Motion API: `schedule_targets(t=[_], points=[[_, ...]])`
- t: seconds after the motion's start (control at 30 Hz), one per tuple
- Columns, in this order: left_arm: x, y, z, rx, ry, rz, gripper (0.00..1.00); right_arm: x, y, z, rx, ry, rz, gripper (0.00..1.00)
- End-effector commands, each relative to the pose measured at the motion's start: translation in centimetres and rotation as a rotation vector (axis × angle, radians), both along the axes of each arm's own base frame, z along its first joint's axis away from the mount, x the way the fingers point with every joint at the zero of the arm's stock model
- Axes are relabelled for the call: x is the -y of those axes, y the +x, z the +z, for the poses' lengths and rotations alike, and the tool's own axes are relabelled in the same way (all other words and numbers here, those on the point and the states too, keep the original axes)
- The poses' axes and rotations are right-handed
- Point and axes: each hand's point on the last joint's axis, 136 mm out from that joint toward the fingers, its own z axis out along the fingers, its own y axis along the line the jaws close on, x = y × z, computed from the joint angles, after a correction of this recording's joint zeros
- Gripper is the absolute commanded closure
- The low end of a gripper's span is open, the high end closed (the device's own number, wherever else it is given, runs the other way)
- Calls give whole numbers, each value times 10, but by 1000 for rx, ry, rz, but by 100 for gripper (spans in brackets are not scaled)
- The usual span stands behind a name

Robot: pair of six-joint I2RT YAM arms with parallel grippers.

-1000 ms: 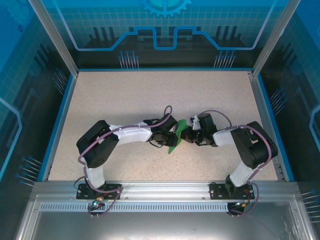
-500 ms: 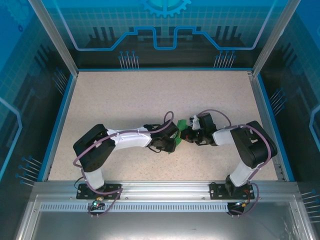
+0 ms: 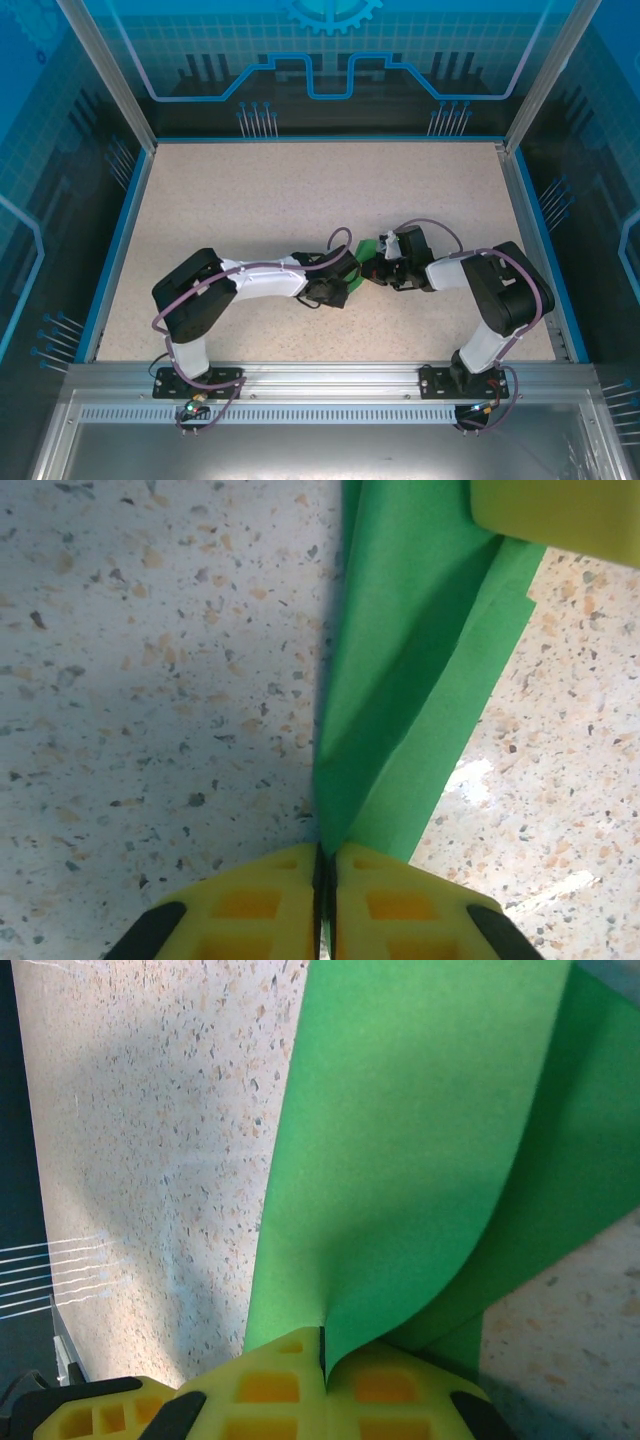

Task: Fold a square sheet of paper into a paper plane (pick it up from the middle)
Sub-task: Fold the wing for the fifth time at the center of the table.

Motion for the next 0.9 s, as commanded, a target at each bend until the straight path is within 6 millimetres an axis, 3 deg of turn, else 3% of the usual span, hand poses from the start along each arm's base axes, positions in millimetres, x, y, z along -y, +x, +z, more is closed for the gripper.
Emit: schedule_targets(t=[0.0, 0.2, 0.37, 0.57, 0.87], points=[[-15, -13, -16, -21, 108, -31, 90, 9, 5, 3, -3, -22, -14, 100], [-30, -14, -20, 24, 222, -70, 90, 5, 10, 17, 20, -10, 7, 100], [-31, -11, -17, 80, 290, -119, 90, 1, 11, 22, 34, -5, 32, 100], [-31, -9, -17, 128, 340, -164, 89, 7, 2, 14, 13, -53, 59, 100], [-13, -7, -6, 188, 307, -251, 80, 10, -1, 2, -12, -88, 80, 100]])
